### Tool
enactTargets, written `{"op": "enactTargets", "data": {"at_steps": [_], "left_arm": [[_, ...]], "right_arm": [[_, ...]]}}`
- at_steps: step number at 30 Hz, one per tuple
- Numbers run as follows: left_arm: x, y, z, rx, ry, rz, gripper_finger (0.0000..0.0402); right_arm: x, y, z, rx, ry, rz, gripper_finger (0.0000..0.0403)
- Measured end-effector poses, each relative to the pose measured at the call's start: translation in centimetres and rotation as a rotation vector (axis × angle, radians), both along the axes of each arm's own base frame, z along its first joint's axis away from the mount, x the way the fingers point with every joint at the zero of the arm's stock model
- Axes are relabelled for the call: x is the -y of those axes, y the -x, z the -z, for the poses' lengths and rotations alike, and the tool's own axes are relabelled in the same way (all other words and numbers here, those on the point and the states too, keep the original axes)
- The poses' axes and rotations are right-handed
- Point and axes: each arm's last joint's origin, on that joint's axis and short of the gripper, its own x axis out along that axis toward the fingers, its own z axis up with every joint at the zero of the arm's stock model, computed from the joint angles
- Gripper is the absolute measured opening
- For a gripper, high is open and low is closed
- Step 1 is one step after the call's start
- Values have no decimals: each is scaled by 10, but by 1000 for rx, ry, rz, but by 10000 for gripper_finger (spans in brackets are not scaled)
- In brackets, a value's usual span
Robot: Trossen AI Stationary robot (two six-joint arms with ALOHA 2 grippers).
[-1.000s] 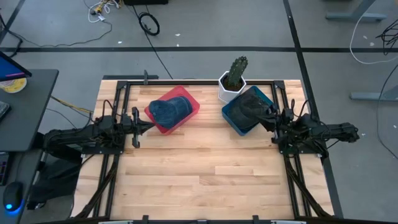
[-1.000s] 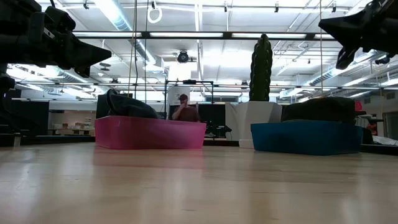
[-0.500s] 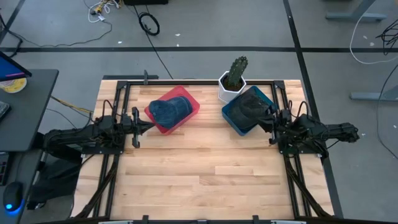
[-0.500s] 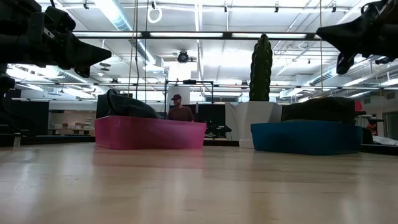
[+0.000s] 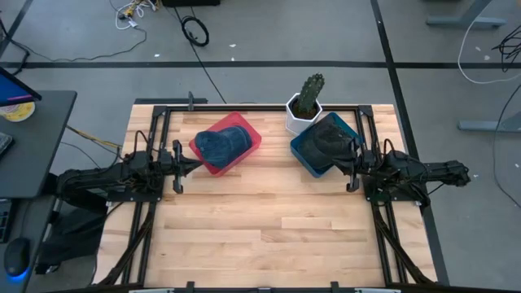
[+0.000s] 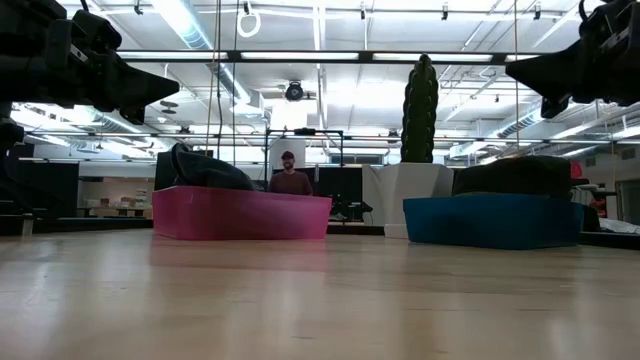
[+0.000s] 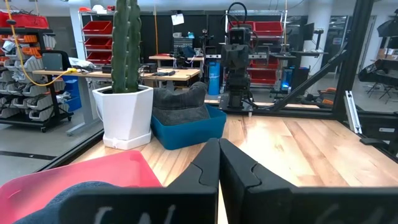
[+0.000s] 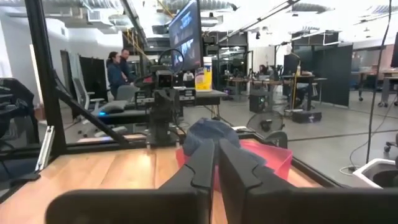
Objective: Pick & Place hat
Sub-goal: Return to Home Position
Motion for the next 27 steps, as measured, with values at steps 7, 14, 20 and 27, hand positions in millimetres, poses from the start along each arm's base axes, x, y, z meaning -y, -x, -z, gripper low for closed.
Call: {"op": "enactTargets", "data": {"at_steps": [7,14,20,27], "left_arm": [[0,0,0,0,0,0,3],[0,0,0,0,0,0,3],[0,0,0,0,0,0,3],[0,0,0,0,0,0,3]], "right_arm": [[-1,0,1,-17,59,-40,7],[-3,-1,6,-74,88,-76,5],[-3,-2,12,-136,88,-88,3],[-5,-2,13,-138,89,-161,1]]}}
